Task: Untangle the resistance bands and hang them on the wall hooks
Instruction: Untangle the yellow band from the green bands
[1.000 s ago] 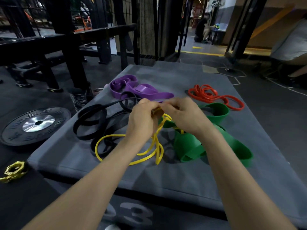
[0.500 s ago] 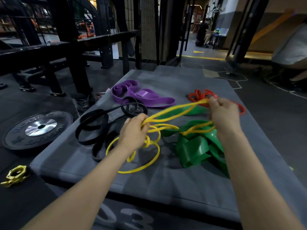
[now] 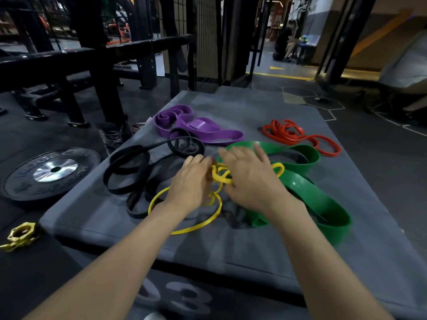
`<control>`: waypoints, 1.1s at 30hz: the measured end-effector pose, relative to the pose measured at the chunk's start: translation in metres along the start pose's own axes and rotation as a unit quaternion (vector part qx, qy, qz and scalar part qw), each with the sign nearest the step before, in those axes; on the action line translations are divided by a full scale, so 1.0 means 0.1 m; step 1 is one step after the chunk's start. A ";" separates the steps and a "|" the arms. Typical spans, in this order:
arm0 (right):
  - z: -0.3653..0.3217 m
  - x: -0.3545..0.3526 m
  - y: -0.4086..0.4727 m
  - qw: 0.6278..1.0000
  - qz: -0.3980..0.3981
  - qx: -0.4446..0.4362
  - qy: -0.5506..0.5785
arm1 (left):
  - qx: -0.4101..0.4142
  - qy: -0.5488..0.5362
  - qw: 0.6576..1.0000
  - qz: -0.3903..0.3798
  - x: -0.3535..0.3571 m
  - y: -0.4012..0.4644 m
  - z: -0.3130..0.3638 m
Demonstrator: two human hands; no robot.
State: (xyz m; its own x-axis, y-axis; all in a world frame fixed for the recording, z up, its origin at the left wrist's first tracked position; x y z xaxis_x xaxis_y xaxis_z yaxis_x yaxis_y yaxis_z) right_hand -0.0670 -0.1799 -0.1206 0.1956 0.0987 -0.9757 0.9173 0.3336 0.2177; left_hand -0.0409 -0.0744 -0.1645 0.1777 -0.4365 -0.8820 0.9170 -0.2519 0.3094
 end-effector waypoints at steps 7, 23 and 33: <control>0.19 0.14 0.10 0.986 -0.040 0.020 0.158 | 0.048 0.015 0.999 0.008 -0.01 -0.05 0.01; 0.83 -0.02 0.07 0.774 0.188 0.216 0.565 | 0.042 -0.119 0.992 -0.020 -0.03 -0.02 -0.16; 0.69 0.05 -0.01 0.969 0.147 0.195 -0.021 | -0.008 -0.285 0.958 0.017 -0.06 0.00 -0.14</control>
State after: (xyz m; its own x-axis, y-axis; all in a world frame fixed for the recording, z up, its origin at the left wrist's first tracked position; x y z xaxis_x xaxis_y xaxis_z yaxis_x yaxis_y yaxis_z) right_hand -0.0430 -0.2441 -0.1272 0.4755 0.0941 -0.8747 0.8792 -0.0840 0.4689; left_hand -0.0369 -0.0597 -0.1643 -0.0129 -0.8456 -0.5337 0.9200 -0.2191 0.3249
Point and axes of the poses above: each hand's wrist, its own y-axis towards the middle knuckle, its own x-axis out of the palm, z = x × y, the point moved 6 cm from there along y, towards the middle knuckle, and after that the axes turned 5 degrees about x, right-handed, at the moved point
